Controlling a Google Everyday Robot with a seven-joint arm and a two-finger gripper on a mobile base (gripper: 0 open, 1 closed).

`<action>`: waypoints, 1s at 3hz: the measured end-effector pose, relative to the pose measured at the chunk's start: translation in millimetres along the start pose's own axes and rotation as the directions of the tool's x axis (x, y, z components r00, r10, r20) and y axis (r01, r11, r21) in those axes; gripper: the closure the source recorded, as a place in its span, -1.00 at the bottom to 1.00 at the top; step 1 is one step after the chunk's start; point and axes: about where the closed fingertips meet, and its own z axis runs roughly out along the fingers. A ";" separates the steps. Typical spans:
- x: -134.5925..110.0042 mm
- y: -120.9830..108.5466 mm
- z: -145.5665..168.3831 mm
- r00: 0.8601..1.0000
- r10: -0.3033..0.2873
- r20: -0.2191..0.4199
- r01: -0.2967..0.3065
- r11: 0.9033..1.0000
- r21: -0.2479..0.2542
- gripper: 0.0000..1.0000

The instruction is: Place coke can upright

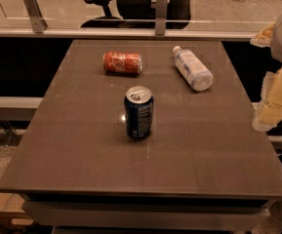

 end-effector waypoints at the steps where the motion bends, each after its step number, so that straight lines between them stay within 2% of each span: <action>1: 0.0 0.0 0.0 1.000 0.000 0.000 0.000 1.000 0.000 -1.00; 2: -3.3 0.8 -4.5 0.999 -0.005 0.047 0.005 1.000 0.003 -1.00; 3: -10.0 5.5 -12.7 0.992 -0.007 0.128 0.007 1.000 -0.001 -1.00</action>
Offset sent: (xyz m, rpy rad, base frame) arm -0.0038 0.0054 0.0069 0.1074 -0.0199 0.0426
